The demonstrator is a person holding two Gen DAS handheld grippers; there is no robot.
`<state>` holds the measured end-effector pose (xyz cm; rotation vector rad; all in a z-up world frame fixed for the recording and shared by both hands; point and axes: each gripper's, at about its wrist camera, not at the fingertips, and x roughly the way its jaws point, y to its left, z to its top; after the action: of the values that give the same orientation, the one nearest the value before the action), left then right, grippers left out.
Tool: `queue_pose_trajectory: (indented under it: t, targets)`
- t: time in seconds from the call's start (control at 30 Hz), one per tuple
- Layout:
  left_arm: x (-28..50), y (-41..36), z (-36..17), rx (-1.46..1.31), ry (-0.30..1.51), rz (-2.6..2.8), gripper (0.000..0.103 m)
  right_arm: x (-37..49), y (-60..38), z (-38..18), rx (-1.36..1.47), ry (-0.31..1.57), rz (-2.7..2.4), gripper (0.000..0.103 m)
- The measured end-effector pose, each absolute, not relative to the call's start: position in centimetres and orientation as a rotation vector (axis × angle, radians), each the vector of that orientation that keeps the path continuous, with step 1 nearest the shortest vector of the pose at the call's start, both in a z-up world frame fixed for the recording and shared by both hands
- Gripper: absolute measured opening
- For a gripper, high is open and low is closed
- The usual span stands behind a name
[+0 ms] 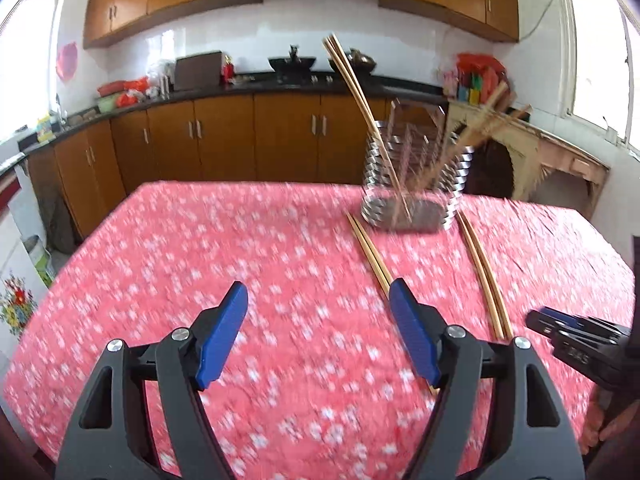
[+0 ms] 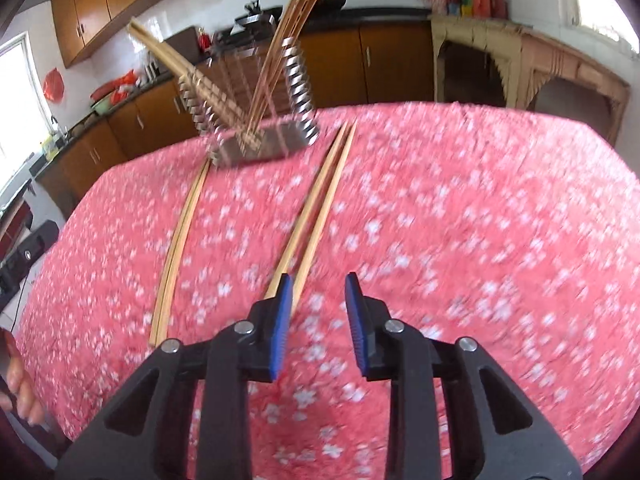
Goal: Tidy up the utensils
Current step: 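Move both open tools back toward the remaining chopsticks, then close the right tool on a chopstick while the left tool grasps another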
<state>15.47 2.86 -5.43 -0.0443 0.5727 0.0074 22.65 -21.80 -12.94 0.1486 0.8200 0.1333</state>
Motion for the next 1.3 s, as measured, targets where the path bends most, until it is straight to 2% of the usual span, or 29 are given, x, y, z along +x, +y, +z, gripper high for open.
queue_pose_trajectory:
  t: [0.07, 0.2, 0.37, 0.47, 0.57, 0.67, 0.73, 0.83, 1.3]
  targets:
    - [15.4, 2.7, -6.2, -0.052, 0.594, -0.001, 0.073, 22.9, -21.0, -13.1, 0.129, 0.824, 0.137, 0.025]
    - [15.4, 2.4, -7.3, -0.067, 0.631, -0.016, 0.073, 24.0, -20.3, -13.7, 0.109, 0.852, 0.111, 0.017]
    - [15.5, 1.5, -7.9, -0.075, 0.656, -0.043, 0.073, 24.8, -19.9, -13.9, 0.091, 0.870, 0.104, 0.017]
    - [15.8, 0.6, -8.2, -0.067, 0.676, -0.059, 0.073, 25.5, -20.1, -13.9, 0.088, 0.875, 0.067, 0.009]
    - [16.3, -0.1, -8.8, -0.061, 0.705, -0.067, 0.071, 26.1, -22.1, -13.8, 0.148, 0.880, -0.006, 0.007]
    - [16.8, -0.8, -9.6, -0.069, 0.754, -0.082, 0.064, 26.7, -24.5, -13.8, 0.205, 0.876, -0.069, 0.007]
    - [17.0, -1.2, -10.2, -0.061, 0.786, -0.086, 0.055, 26.9, -25.8, -13.9, 0.228, 0.876, -0.081, 0.007]
    - [17.5, -1.7, -11.2, -0.055, 0.834, -0.094, 0.047, 26.8, -26.5, -14.1, 0.232, 0.872, -0.080, 0.007]
    - [18.5, -2.6, -11.6, -0.074, 0.865, -0.112, 0.042, 26.6, -26.2, -14.2, 0.206, 0.859, -0.077, 0.007]
